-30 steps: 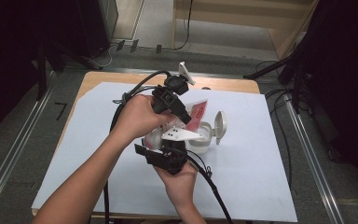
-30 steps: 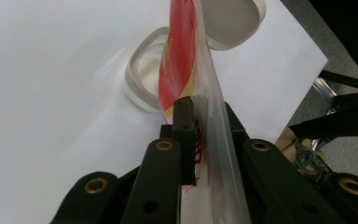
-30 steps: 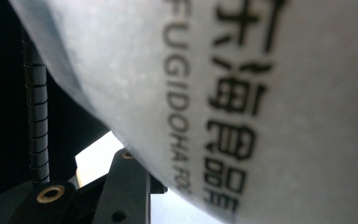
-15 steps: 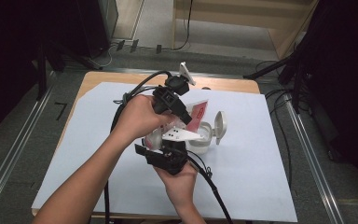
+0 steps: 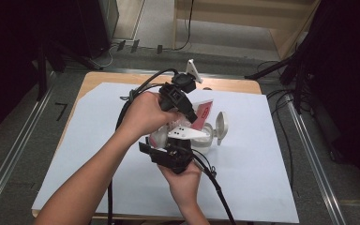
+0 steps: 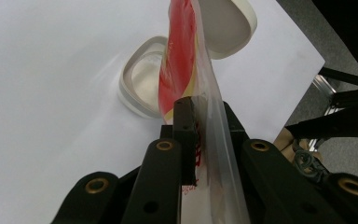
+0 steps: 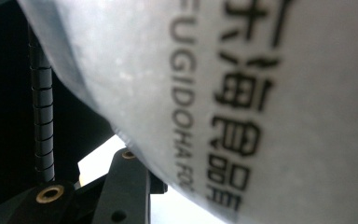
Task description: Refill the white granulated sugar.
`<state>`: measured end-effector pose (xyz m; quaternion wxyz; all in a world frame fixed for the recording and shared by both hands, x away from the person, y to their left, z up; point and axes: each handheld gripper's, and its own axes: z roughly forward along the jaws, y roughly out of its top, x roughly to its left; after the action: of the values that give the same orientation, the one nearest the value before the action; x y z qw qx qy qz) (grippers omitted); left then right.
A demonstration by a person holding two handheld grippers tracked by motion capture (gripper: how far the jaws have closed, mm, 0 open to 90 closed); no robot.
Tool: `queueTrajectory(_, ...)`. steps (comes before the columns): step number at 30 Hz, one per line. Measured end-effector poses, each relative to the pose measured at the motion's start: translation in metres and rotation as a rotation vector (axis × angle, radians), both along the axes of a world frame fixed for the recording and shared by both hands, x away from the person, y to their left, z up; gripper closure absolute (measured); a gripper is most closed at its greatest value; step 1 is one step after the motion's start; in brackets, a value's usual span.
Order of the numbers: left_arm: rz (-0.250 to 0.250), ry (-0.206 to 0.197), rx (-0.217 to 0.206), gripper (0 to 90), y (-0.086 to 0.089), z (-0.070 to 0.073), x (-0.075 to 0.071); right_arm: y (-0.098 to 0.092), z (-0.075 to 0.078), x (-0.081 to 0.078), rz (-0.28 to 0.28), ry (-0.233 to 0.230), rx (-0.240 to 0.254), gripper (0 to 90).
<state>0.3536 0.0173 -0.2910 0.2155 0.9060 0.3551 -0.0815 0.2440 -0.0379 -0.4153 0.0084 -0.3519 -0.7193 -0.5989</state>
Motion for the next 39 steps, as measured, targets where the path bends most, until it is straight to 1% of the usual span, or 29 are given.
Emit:
queueTrajectory(4,-0.001,-0.005,-0.006,82.9,0.0001,-0.0002,-0.0005,0.0003,-0.0016,-0.0001,-0.007,-0.019,-0.002,64.9)
queueTrajectory(10,0.003,-0.012,-0.019,82.9,0.0029,-0.0017,-0.0014,0.0016,-0.0024,-0.0007,-0.009,-0.021,-0.011,64.9)
queueTrajectory(11,0.002,-0.008,-0.018,82.8,0.0029,-0.0013,-0.0015,0.0018,-0.0025,-0.0009,-0.011,-0.021,-0.011,64.9)
queueTrajectory(15,0.000,-0.014,-0.016,82.9,0.0021,-0.0010,-0.0022,0.0017,-0.0025,-0.0010,-0.012,-0.021,-0.009,64.9)
queueTrajectory(17,-0.007,-0.027,-0.008,83.2,0.0015,-0.0006,-0.0032,0.0016,-0.0026,-0.0014,-0.013,-0.021,-0.007,64.9)
queueTrajectory(20,0.001,-0.044,0.002,83.5,-0.0002,0.0003,-0.0057,0.0013,-0.0027,-0.0017,-0.012,-0.021,-0.003,64.9)
queueTrajectory(23,0.002,-0.038,-0.001,83.5,0.0000,0.0004,-0.0049,0.0009,-0.0020,-0.0019,-0.009,-0.015,-0.003,64.9)
queueTrajectory(25,0.003,-0.039,-0.001,83.5,-0.0002,0.0006,-0.0041,0.0011,-0.0016,-0.0022,-0.013,-0.024,-0.012,64.8)
queueTrajectory(26,0.005,-0.039,-0.003,83.4,-0.0003,0.0007,-0.0037,0.0018,-0.0010,-0.0030,-0.021,-0.034,-0.026,64.7)
queueTrajectory(30,0.006,-0.041,-0.007,83.2,-0.0001,0.0009,-0.0036,0.0023,-0.0011,-0.0032,-0.025,-0.045,-0.029,64.5)
queueTrajectory(39,0.008,-0.034,-0.012,82.7,0.0006,0.0009,-0.0032,0.0025,-0.0012,-0.0039,-0.031,-0.046,-0.030,64.7)
